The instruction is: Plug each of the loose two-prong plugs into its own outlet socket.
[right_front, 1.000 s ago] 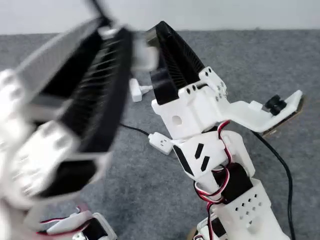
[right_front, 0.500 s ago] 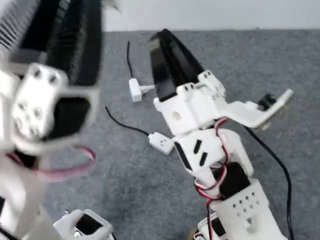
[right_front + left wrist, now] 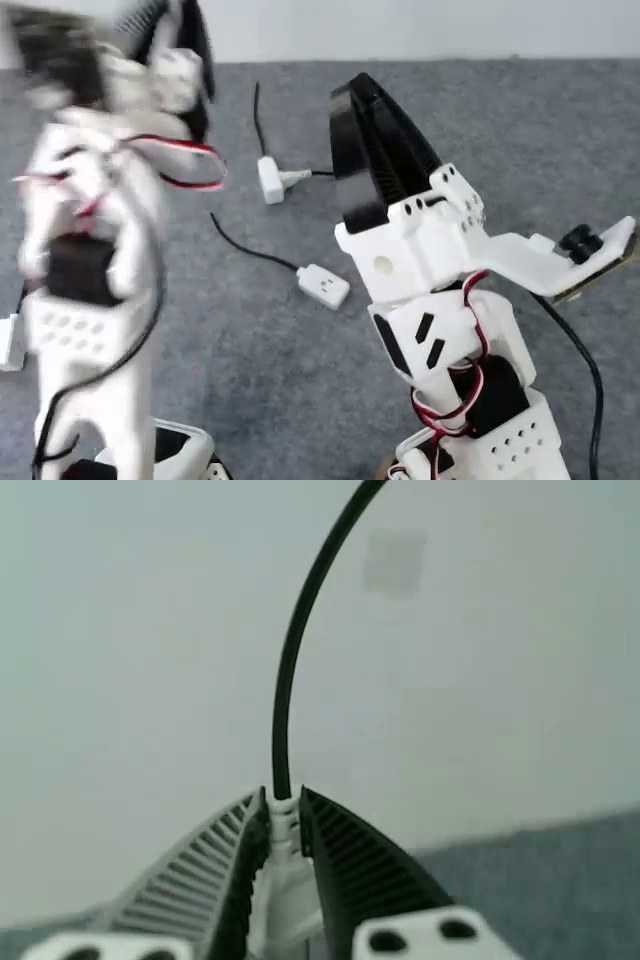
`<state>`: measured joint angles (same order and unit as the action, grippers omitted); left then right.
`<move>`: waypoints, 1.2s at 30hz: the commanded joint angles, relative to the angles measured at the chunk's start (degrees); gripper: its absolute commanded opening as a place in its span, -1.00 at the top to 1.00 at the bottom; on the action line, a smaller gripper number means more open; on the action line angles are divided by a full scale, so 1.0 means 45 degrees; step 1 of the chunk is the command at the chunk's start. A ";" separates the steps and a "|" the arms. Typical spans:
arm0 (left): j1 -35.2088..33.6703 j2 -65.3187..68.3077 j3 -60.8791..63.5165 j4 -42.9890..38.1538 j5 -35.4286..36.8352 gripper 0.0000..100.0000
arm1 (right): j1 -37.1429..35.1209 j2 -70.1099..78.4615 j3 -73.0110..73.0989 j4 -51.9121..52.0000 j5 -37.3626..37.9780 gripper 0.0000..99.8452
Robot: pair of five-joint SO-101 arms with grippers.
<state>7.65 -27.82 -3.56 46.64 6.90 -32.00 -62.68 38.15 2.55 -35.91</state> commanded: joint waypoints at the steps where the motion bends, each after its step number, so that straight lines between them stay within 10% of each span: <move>1: 0.0371 -0.0176 0.5558 -0.0527 -0.0098 0.98 | 0.0166 -0.0147 -0.0195 0.0088 -0.0039 0.83; 15: 0.3438 -0.0176 1.3607 -0.4181 -0.0137 0.98 | 0.0166 -0.0147 -0.0195 0.0088 -0.0039 0.83; 21: 0.2442 -0.0137 1.3568 -0.6545 -0.0274 0.94 | 0.0166 -0.0147 -0.0176 0.0107 -0.0039 0.83; 28: 0.2032 -0.0176 1.4408 -0.5841 -0.1836 0.42 | 0.0166 -0.0147 -0.0156 0.0107 -0.0039 0.83; 36: 0.0762 -0.0879 1.4916 -0.5607 -0.2403 0.36 | 0.0166 -0.0147 -0.0137 0.0107 -0.0039 0.83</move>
<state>16.09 -27.74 64.04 20.09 -1.63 -31.82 -62.68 38.15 2.55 -35.91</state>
